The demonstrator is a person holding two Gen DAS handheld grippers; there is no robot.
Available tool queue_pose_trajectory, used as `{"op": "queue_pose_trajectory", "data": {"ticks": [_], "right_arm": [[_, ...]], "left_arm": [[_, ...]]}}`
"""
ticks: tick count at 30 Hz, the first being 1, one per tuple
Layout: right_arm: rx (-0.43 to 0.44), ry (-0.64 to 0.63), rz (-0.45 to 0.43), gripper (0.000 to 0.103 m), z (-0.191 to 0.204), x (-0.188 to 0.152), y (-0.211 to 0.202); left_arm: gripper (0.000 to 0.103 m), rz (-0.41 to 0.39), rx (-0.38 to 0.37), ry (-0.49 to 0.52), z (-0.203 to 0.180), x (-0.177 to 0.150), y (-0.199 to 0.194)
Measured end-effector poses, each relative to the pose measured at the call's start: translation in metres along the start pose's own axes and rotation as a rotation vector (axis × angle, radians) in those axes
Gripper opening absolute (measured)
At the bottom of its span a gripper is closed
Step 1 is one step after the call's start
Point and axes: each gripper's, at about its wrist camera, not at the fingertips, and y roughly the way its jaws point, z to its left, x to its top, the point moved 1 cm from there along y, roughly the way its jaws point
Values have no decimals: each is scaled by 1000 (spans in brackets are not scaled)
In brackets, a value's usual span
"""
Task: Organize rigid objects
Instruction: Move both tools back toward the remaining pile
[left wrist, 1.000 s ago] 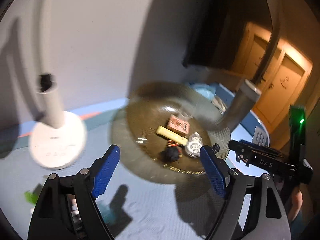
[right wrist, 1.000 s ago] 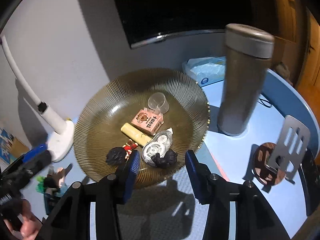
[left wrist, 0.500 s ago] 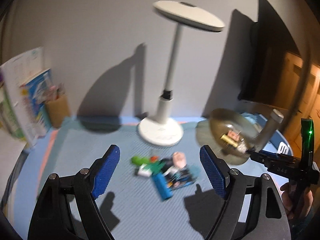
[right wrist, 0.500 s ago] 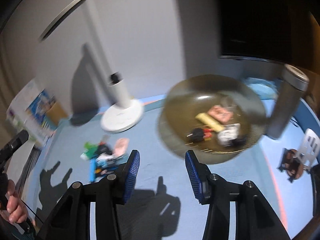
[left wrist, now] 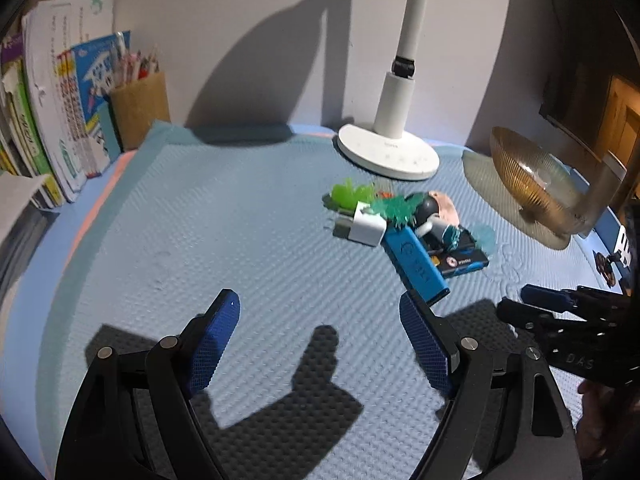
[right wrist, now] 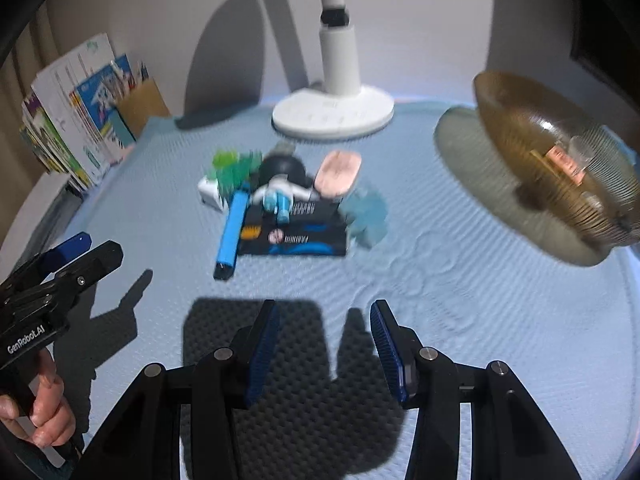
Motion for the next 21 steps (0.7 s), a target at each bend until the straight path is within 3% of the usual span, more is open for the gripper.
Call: {"op": "queue_pose_trajectory", "data": {"ticks": [3,6,9,11,13,18,21], "right_arm": [[-32,-21,19,46,1,-2,14],[-55,-50,-13,56,6,-1,15],[-134,-77,-21,68,10,-3,19],[-245,-95,-40,101,12,-4,21],[-247,-105,-53,103,12,-6,21],[-95,11,-51,103,-12,-10,22],[-136,-23,-43,103,-3,-12,24]], "left_arm": [[81,6,0,0,1,-3,5],[81,17,4,0,2,-7,8],[81,30,22,9,2,-9,14],[81,36,39,39,-4,-11,17],[81,36,53,77,-11,-14,18],[81,56,67,111,-19,-16,22],[81,71,59,84,-12,-16,25]]}}
